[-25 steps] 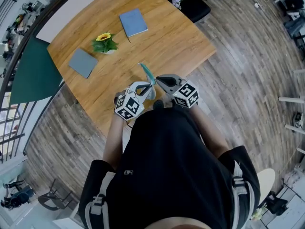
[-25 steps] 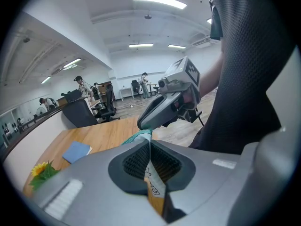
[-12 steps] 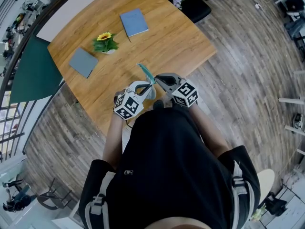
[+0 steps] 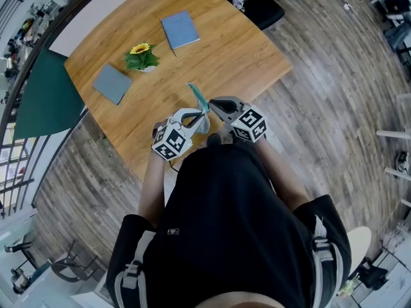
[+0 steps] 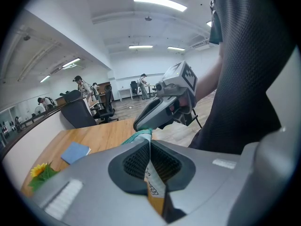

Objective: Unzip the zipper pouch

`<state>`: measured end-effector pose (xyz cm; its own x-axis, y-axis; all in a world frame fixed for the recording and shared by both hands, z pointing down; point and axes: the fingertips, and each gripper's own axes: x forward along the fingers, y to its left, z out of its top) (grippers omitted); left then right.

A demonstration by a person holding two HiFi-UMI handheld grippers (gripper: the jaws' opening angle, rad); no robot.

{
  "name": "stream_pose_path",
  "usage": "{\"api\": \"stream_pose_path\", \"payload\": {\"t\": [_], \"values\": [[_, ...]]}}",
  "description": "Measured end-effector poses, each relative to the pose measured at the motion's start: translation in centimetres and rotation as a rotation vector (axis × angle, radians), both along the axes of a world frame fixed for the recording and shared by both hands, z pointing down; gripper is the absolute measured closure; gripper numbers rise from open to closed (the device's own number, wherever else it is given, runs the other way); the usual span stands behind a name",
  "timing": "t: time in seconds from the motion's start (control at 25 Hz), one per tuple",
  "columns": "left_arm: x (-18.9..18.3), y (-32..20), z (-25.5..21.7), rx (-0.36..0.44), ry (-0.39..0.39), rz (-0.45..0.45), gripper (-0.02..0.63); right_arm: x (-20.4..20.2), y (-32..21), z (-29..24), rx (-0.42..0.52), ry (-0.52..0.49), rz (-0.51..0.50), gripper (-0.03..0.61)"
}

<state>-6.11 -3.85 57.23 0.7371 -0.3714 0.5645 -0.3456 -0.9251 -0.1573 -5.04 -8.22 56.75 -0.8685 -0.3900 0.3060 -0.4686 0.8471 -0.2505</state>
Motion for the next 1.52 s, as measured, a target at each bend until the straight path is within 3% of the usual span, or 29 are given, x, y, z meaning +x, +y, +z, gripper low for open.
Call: {"api": "stream_pose_path", "payload": {"t": [1.52], "values": [[0.68, 0.82, -0.31, 0.003, -0.022, 0.024, 0.606, 0.67, -0.64, 0.62, -0.007, 0.031, 0.012, 0.565]]}}
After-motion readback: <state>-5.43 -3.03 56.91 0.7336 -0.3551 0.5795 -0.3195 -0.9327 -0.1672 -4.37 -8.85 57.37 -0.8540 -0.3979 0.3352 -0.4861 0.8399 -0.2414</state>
